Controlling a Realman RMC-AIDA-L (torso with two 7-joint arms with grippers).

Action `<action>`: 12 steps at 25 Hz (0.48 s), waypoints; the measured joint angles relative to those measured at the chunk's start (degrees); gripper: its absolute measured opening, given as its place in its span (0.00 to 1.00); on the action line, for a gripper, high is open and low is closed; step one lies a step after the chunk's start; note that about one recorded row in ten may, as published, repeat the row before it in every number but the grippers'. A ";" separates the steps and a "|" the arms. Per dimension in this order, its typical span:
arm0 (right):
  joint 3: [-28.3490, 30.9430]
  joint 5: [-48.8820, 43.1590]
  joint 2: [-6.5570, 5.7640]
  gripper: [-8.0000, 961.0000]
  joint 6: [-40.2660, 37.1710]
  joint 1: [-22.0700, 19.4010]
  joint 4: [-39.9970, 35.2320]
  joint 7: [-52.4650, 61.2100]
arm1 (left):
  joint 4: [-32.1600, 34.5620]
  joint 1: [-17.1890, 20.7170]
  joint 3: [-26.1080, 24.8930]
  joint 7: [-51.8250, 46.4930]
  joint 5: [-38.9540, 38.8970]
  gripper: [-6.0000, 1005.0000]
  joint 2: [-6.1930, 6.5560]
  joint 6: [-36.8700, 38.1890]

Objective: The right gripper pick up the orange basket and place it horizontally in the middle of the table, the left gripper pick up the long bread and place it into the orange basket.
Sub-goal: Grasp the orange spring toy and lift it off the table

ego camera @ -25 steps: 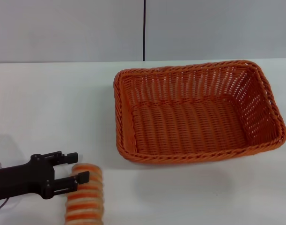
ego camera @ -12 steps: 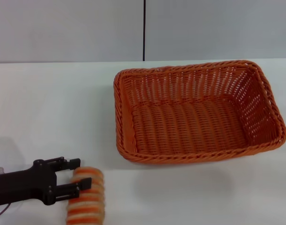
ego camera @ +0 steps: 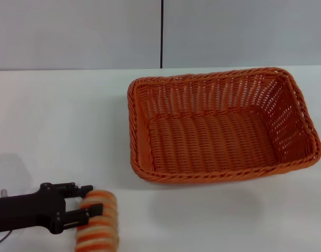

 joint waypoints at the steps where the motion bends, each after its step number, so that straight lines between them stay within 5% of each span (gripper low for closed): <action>1: 0.00 0.00 0.00 0.68 0.00 0.00 0.00 0.00 | 0.15 0.05 -0.05 0.07 -0.04 0.64 0.01 0.04; 12: 0.12 -0.01 0.01 0.68 0.00 -0.21 0.00 0.00 | 2.16 0.40 -2.31 -0.38 -0.54 0.49 0.14 0.73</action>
